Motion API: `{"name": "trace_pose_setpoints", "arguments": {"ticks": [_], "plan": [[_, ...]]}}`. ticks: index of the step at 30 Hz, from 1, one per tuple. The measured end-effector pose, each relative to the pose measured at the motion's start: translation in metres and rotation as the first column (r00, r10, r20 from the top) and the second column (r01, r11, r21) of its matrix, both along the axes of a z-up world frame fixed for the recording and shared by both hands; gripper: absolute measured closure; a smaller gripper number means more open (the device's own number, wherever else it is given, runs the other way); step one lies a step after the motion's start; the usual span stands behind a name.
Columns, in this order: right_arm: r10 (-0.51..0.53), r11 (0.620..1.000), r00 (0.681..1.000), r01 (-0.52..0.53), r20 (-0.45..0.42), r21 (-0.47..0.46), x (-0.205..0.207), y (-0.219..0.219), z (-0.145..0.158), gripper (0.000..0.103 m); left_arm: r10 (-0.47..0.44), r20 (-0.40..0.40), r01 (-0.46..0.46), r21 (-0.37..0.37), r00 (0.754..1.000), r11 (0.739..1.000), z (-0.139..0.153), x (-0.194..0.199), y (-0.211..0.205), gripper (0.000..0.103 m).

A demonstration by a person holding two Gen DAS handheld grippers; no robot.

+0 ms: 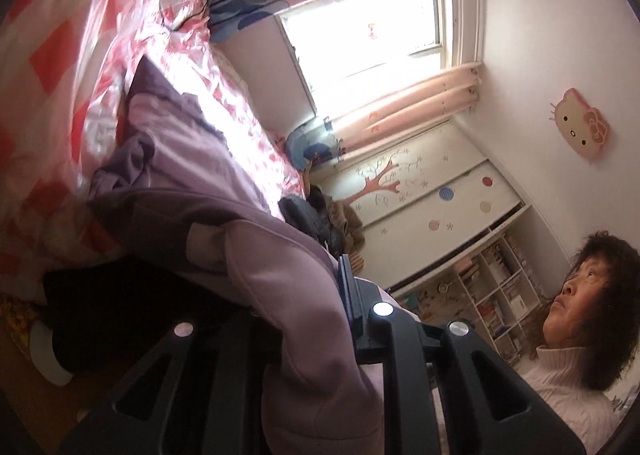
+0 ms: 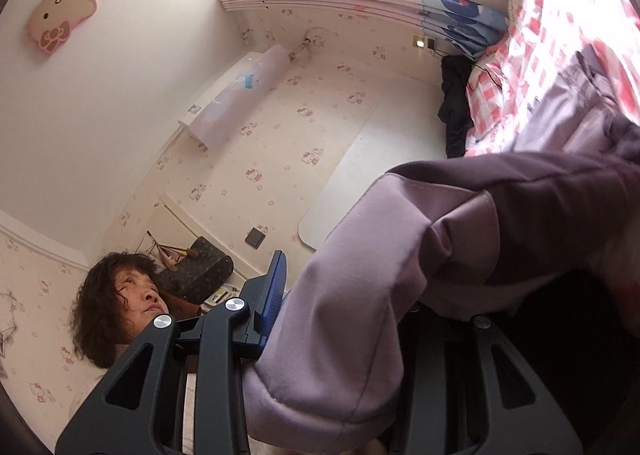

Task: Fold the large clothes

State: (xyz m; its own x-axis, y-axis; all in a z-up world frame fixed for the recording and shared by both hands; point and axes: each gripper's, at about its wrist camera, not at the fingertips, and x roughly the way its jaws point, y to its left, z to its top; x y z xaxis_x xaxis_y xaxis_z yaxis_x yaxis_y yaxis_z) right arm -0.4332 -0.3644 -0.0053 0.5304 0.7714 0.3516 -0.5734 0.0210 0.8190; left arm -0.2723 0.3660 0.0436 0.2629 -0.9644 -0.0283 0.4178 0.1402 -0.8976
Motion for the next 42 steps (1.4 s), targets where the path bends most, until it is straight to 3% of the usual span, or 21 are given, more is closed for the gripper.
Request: {"name": "trace_pose_setpoints", "arguments": {"ticks": [9,19,28,33,37,42], "plan": [[-0.042,0.999,0.999,0.043,0.023,-0.024,0.068,-0.012,0.035,0.068,0.071,0.052,-0.069,-0.044,0.996,0.997,0.029,0.073,-0.024,0.085],[-0.162,0.986,0.977,0.154,-0.139,-0.069,0.176,-0.036,0.045,0.068,0.205,-0.039,-0.206,-0.025,0.978,0.978,0.025,0.188,-0.054,0.085],[-0.271,0.962,0.896,0.234,-0.352,-0.143,0.276,-0.058,-0.002,0.068,0.272,-0.1,-0.265,0.076,0.957,0.961,0.001,0.282,-0.09,0.085],[-0.317,0.947,0.825,0.251,-0.468,-0.199,0.322,-0.06,-0.047,0.068,0.338,-0.194,-0.304,0.185,0.921,0.934,-0.045,0.324,-0.106,0.085],[-0.342,0.937,0.78,0.244,-0.524,-0.248,0.346,-0.057,-0.08,0.069,0.386,-0.264,-0.314,0.275,0.884,0.909,-0.089,0.344,-0.114,0.085],[-0.325,0.944,0.754,0.225,-0.571,-0.24,0.364,-0.056,-0.103,0.068,0.395,-0.295,-0.297,0.326,0.87,0.897,-0.104,0.351,-0.119,0.084]]}}
